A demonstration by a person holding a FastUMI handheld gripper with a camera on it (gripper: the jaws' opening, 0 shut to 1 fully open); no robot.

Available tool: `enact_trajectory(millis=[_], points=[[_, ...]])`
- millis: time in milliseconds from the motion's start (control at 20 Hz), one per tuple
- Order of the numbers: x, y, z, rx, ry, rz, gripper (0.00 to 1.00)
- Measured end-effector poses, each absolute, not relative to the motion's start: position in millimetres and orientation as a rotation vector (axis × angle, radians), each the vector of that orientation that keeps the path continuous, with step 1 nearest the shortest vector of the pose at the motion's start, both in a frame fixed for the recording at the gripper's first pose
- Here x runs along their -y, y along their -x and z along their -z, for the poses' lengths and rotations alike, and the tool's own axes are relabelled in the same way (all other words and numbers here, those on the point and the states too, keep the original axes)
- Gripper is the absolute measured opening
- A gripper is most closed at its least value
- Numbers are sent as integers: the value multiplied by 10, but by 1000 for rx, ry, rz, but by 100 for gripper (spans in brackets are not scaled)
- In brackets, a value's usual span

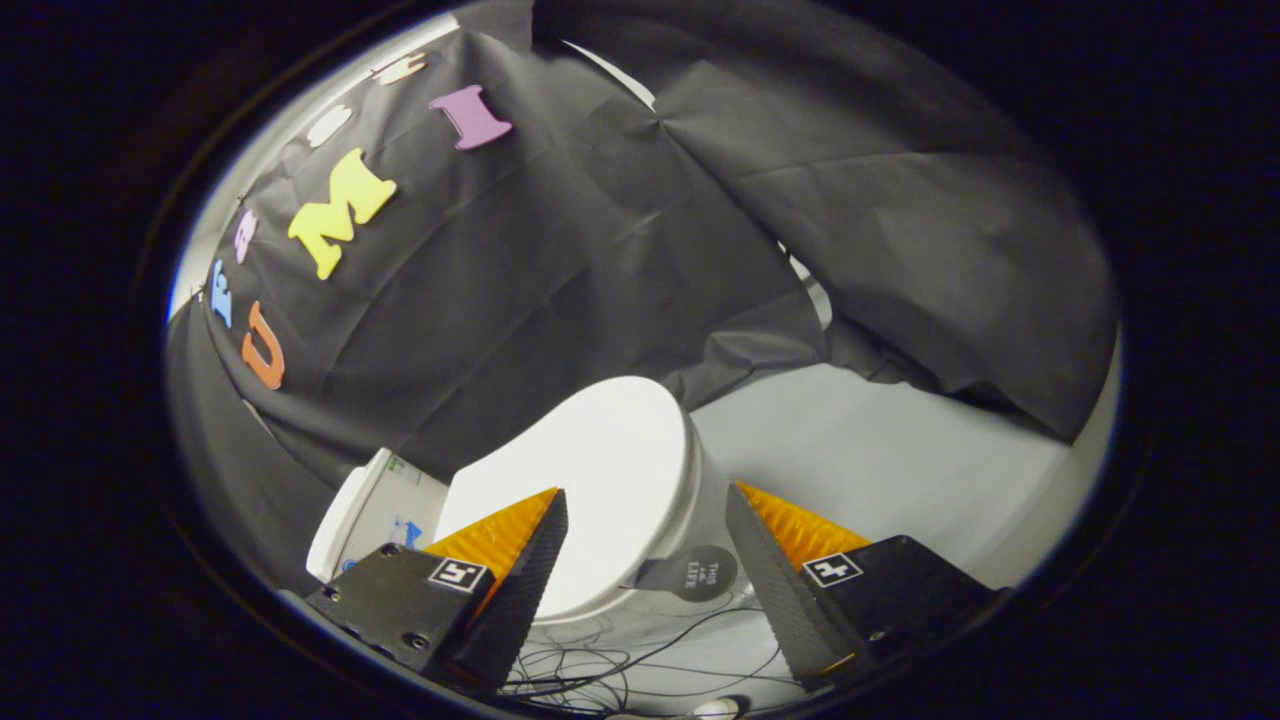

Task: Open the toilet lid.

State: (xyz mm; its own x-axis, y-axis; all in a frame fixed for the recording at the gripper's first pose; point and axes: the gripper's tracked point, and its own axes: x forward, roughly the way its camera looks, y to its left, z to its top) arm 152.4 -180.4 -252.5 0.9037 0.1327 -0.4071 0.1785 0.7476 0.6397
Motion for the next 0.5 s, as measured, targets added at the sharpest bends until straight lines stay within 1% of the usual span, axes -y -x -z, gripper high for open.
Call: enact_trajectory(millis=[300, 500], points=[[1783, -1442, 2942, -547, -906, 11, 97], [1799, -1403, 3029, -560, -1036, -2, 89]])
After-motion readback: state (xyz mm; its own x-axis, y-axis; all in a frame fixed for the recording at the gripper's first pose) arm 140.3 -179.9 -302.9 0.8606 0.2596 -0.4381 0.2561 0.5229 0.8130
